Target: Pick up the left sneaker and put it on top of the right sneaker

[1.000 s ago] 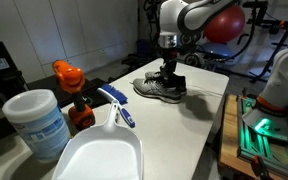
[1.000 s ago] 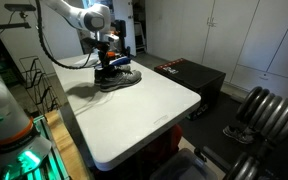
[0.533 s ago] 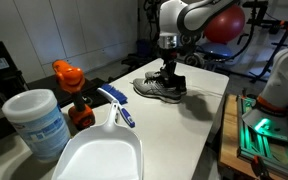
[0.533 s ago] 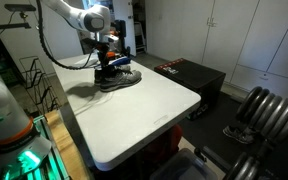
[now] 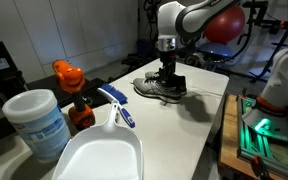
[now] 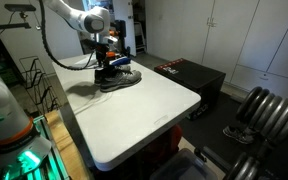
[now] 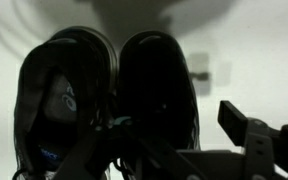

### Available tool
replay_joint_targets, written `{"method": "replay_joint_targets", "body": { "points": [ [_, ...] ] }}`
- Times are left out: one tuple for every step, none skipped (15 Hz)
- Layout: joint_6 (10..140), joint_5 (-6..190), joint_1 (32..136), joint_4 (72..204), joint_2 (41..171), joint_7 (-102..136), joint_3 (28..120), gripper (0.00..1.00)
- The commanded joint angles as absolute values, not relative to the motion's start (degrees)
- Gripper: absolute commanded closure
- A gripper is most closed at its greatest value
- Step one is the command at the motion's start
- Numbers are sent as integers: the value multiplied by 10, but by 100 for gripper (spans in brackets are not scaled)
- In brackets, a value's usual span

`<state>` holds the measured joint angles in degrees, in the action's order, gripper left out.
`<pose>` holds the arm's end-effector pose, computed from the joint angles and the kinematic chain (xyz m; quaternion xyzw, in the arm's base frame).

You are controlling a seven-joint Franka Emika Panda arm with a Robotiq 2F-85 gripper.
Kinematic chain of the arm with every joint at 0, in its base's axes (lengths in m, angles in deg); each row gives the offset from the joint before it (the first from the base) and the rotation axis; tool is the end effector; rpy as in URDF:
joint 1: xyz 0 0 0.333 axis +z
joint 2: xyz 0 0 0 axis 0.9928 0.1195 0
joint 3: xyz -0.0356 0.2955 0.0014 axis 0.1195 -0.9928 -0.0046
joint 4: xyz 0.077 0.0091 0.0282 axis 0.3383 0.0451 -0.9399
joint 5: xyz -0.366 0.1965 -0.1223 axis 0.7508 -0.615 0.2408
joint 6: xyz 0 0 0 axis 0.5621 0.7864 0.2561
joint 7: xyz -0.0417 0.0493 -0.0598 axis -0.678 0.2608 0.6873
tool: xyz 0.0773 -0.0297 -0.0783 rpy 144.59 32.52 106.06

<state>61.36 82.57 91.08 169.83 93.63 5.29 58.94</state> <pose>0.5290 0.1890 0.3043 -0.9967 0.0086 0.0739 0.0328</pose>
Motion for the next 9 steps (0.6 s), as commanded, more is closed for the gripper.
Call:
{"method": "replay_joint_targets", "body": {
  "points": [
    [605, 818, 920, 1684, 954, 66, 595, 46],
    [605, 819, 921, 1683, 956, 66, 596, 55],
    [604, 820, 921, 1682, 958, 67, 596, 63],
    [605, 820, 921, 1681, 960, 68, 596, 70],
    [600, 813, 920, 1680, 962, 71, 596, 79],
    [600, 812, 920, 1679, 963, 72, 596, 86],
    [599, 810, 920, 1677, 965, 75, 596, 93],
    [599, 807, 920, 1675, 966, 77, 596, 99],
    [598, 800, 920, 1674, 966, 82, 596, 100]
  ]
}}
